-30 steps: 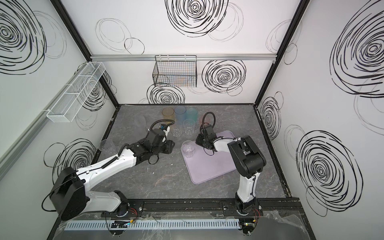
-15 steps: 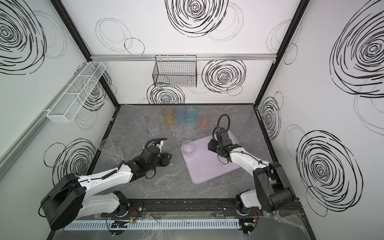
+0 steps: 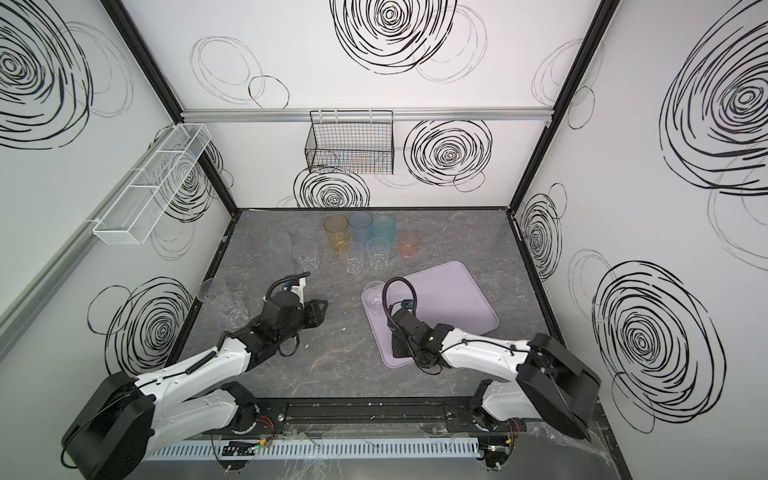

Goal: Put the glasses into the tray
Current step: 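Withdraw the left gripper while the right gripper moves toward the cup cluster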

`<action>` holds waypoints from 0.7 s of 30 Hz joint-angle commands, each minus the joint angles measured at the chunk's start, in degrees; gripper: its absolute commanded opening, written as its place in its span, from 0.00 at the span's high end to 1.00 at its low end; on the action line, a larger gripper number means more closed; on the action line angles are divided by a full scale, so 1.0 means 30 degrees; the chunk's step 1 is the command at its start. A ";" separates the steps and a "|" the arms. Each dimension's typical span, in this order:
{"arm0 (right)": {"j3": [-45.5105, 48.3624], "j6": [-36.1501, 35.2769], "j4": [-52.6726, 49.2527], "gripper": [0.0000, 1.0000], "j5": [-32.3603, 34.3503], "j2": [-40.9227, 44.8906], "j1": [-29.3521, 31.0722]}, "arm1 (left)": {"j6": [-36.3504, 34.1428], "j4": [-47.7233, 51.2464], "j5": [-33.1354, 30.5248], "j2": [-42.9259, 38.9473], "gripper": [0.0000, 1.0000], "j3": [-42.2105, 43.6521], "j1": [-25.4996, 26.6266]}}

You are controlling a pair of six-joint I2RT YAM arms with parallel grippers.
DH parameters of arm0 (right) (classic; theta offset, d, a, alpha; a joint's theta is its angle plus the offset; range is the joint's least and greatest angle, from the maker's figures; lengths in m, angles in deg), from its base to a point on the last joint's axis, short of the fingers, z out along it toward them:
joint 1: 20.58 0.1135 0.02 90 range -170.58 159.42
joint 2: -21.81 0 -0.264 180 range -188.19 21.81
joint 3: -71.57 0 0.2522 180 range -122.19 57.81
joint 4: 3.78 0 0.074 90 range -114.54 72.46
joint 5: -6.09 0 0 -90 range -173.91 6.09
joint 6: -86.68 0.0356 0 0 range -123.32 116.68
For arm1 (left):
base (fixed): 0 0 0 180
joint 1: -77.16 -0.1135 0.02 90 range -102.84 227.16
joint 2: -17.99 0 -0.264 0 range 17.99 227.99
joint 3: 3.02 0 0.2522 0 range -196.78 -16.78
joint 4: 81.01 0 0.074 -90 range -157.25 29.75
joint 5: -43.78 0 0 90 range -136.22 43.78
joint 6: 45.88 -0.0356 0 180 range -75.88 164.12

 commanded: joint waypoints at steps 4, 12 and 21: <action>-0.2315 0.1466 0.0441 0.79 0.0795 -0.3042 0.2482 | -0.0400 0.0726 0.0327 -0.1214 0.50 0.0529 -0.1019; -0.6035 0.1813 0.1731 0.81 -0.0218 -0.6750 0.3381 | -0.0452 0.1439 0.0383 -0.2008 0.48 0.0370 -0.2118; -0.7993 0.0417 0.0769 0.82 -0.0488 -0.5847 0.2915 | -0.0490 0.2323 -0.0237 -0.2009 0.47 -0.0301 -0.2776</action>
